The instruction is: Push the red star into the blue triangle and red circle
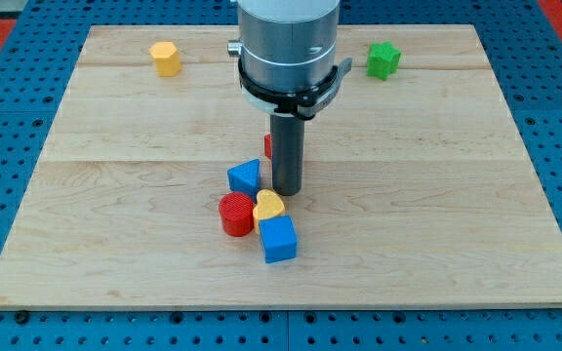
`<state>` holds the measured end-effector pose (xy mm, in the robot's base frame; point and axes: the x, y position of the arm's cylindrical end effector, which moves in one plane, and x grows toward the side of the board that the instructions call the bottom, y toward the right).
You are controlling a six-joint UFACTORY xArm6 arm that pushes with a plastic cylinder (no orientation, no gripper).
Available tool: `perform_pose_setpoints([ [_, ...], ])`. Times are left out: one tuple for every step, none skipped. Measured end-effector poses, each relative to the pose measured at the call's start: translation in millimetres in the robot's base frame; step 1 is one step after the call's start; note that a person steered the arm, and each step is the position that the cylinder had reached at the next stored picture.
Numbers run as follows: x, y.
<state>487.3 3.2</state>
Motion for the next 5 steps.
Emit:
perform_pose_setpoints([
  [0.8,-5.2],
  [-0.8,-5.9],
  [-5.3,-8.7],
  [-2.1,-6.6],
  [-2.2,-0.7],
])
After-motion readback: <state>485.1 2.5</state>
